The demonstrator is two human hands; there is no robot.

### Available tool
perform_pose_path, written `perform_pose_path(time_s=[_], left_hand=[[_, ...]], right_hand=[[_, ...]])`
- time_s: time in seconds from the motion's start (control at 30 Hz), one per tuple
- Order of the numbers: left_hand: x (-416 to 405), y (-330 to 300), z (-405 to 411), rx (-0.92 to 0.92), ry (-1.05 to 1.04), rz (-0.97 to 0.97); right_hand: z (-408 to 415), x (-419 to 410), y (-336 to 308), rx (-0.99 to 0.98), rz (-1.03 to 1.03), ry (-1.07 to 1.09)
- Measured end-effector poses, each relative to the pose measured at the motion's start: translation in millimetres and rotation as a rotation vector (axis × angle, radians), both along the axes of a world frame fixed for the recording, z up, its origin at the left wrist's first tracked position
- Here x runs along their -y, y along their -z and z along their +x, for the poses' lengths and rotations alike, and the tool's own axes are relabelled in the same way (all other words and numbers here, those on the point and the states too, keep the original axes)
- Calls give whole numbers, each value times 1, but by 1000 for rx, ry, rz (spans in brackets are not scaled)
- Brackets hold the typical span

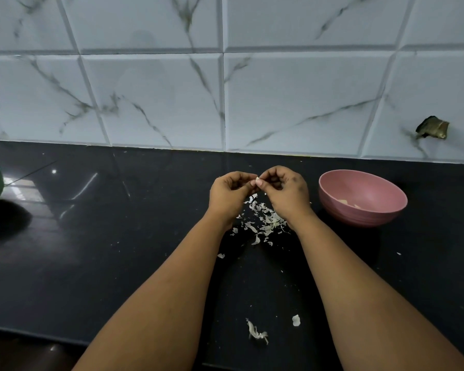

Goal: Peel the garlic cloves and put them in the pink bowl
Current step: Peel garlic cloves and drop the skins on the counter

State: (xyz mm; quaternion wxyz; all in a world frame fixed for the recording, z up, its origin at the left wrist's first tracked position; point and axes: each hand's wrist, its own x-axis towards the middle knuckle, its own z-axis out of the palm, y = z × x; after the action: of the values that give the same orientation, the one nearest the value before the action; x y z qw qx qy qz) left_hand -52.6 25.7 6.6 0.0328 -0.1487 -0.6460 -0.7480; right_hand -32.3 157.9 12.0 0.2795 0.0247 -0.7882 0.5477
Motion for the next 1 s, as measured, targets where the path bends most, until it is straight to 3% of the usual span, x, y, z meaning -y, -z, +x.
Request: perform_pose_path(time_s=[0.27,0.47,0.73,0.9,1.0], left_hand=[[0,1,0,-21,13,-31],[-3,2,-1,41,102,50],[-3,-2,0,170,106,243],[-3,-3,-1,207,134,340],[0,-7,-2,246,111,458]], right_hand=[[-1,0,0,56,95,-7],[-5,3,4,40,196,36],[-4,5,2,15,140,38],[0,9,-2,28,51,47],[2,11,-6,81,-285,-72]])
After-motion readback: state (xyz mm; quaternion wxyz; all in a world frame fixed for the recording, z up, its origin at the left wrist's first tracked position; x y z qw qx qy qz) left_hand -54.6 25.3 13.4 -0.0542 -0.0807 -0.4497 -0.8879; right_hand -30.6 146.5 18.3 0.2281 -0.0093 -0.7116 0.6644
